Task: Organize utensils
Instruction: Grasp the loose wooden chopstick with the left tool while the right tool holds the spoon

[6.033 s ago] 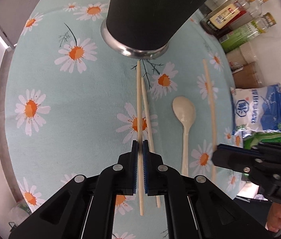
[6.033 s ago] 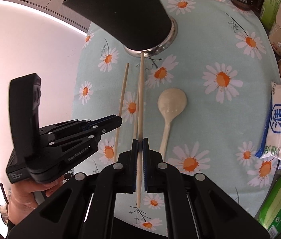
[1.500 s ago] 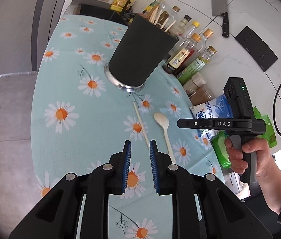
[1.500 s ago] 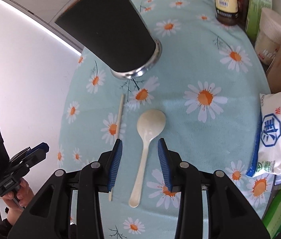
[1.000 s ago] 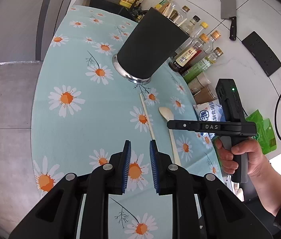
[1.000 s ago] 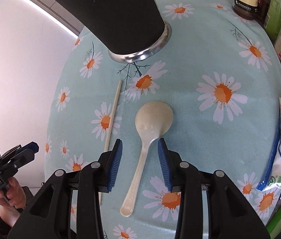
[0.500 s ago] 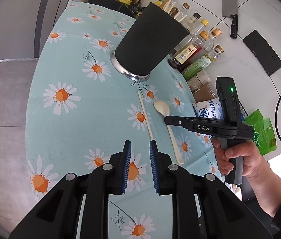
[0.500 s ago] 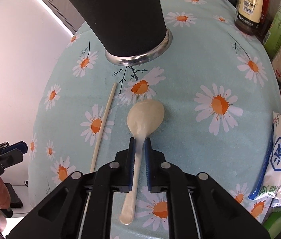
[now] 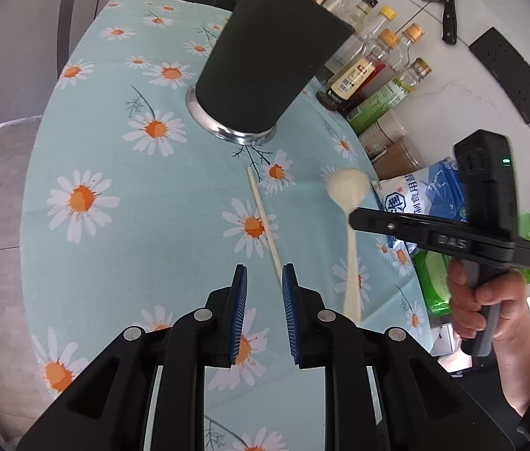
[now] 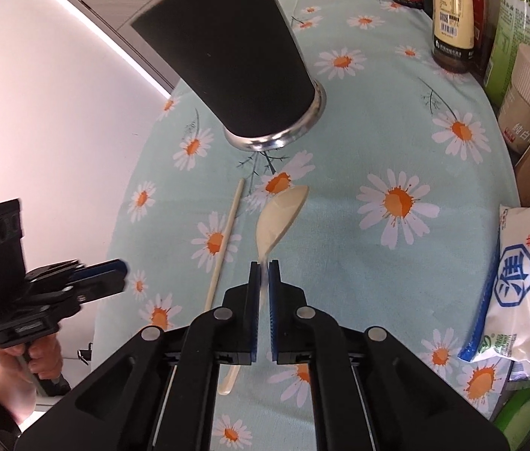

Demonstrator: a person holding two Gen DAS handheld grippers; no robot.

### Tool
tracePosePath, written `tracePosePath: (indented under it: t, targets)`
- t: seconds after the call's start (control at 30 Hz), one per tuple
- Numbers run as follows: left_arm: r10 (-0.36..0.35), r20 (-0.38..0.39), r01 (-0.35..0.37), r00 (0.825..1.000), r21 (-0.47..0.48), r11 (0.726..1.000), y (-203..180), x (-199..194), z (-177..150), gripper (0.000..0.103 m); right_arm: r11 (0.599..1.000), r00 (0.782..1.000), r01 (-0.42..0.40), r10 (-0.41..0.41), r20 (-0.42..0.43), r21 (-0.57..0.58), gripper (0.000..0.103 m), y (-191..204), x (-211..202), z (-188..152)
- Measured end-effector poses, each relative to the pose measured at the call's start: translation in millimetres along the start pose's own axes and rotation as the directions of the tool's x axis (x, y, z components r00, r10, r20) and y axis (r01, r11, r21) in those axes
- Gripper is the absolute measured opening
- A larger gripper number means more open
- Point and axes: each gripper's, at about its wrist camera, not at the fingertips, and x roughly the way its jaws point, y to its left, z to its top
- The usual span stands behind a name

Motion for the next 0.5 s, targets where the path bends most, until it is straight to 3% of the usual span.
tracePosePath:
  t: [0.23, 0.5]
  targets:
    - [0.091, -0.057, -0.09, 0.994, 0.013, 0.996, -15.3, 25.4, 20.3, 0.019, 0.997, 0.998, -0.048, 0.051, 0.044, -0.06, 0.005, 4.9, -35.8, -3.4]
    - [0.191, -0.156, -0.192, 0.969, 0.007, 0.981, -28.8, 58.2, 38.5, 0.019, 0.992, 0.99, -0.087, 0.096, 0.099, -0.092, 0.005, -1.2, -67.6, -4.1]
